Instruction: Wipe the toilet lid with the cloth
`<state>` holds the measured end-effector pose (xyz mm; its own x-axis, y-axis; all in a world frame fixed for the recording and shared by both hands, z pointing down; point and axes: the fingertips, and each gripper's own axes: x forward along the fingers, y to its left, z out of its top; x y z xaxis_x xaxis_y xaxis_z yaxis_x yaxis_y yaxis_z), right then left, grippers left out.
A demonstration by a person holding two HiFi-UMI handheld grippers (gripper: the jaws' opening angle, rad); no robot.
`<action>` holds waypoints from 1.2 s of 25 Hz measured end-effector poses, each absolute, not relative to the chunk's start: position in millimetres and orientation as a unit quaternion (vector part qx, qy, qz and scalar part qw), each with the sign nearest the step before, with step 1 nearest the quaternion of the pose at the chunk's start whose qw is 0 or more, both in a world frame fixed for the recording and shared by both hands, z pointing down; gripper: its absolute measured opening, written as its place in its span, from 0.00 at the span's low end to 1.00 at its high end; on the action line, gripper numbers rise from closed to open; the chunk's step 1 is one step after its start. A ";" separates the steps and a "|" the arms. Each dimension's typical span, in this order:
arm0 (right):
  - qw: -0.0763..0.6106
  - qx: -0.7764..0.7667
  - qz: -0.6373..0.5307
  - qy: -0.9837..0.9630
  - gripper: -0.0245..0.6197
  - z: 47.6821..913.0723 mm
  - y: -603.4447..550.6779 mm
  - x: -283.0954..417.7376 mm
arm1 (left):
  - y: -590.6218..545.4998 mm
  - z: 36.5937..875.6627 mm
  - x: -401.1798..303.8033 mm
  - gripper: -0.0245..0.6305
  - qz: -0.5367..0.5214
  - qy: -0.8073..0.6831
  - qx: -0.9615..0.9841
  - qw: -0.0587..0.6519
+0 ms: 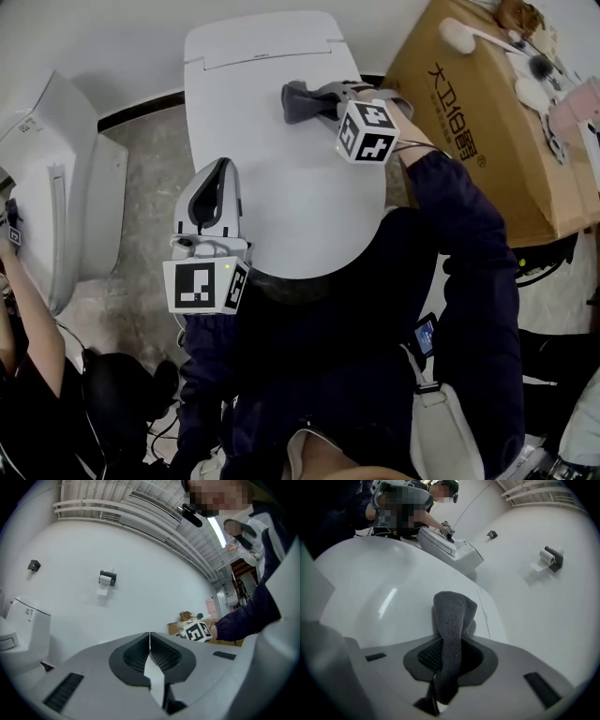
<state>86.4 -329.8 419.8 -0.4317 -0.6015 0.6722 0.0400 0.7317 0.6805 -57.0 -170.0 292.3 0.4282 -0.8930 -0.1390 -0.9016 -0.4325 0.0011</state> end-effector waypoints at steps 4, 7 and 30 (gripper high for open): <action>0.502 0.162 -0.305 -0.793 0.15 423.8 -281.0 90.8 | -169.9 292.5 -55.7 0.06 0.065 0.523 -0.849 0.033; 0.505 0.151 -0.293 -0.797 0.15 426.6 -246.7 95.5 | -168.4 290.9 -50.0 0.06 0.070 0.511 -0.856 0.033; 0.526 -0.004 -0.190 -0.829 0.16 437.7 -58.8 111.1 | -160.2 296.7 -21.6 0.06 0.093 0.471 -0.877 0.025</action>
